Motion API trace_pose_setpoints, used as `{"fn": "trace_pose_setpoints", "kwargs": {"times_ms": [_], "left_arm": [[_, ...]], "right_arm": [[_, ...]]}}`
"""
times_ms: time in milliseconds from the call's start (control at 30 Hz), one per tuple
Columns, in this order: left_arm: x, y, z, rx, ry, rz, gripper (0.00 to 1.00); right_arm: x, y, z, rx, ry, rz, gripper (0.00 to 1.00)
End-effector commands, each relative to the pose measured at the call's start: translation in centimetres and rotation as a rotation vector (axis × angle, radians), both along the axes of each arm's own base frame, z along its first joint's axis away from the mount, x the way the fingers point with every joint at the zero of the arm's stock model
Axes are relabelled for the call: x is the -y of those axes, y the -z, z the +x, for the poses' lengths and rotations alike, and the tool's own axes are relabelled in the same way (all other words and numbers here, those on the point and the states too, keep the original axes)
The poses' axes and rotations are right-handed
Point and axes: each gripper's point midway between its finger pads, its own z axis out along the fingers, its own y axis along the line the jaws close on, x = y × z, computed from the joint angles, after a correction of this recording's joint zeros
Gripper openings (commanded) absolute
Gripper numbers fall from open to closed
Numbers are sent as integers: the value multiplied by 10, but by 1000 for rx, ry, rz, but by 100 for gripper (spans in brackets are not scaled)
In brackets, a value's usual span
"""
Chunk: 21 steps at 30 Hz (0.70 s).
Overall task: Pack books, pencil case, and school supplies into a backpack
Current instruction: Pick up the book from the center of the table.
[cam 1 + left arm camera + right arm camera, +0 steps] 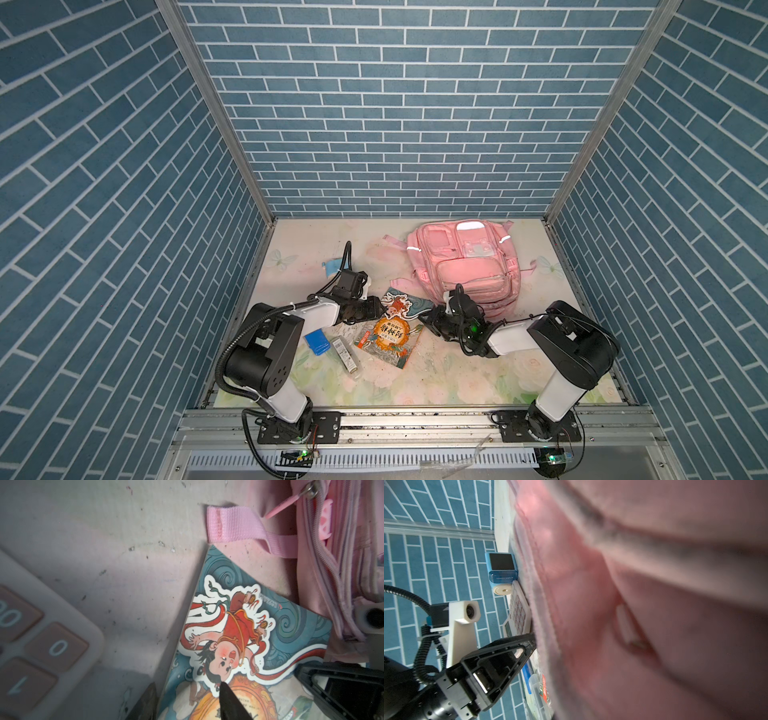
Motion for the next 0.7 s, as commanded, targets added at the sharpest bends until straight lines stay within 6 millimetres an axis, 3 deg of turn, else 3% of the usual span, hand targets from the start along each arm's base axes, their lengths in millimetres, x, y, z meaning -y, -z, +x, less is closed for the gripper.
{"fn": "trace_pose_setpoints", "kwargs": {"times_ms": [0,67,300,367,500,667], "left_arm": [[5,-39,4,63,25,4,56],[8,-71,12,148,39,-4,58],[20,-198,24,534,140,6,66],[20,-226,24,637,177,44,67],[24,-265,25,791,264,113,68],[47,-305,16,1011,416,202,68]], "right_arm": [[-15,-49,15,140,-25,11,7],[-16,-61,16,190,-45,-39,1],[-8,-130,23,412,-87,-164,0],[-2,-150,26,493,-98,-210,0],[17,-188,35,643,-155,-258,0],[46,-237,43,821,-255,-340,0]]}}
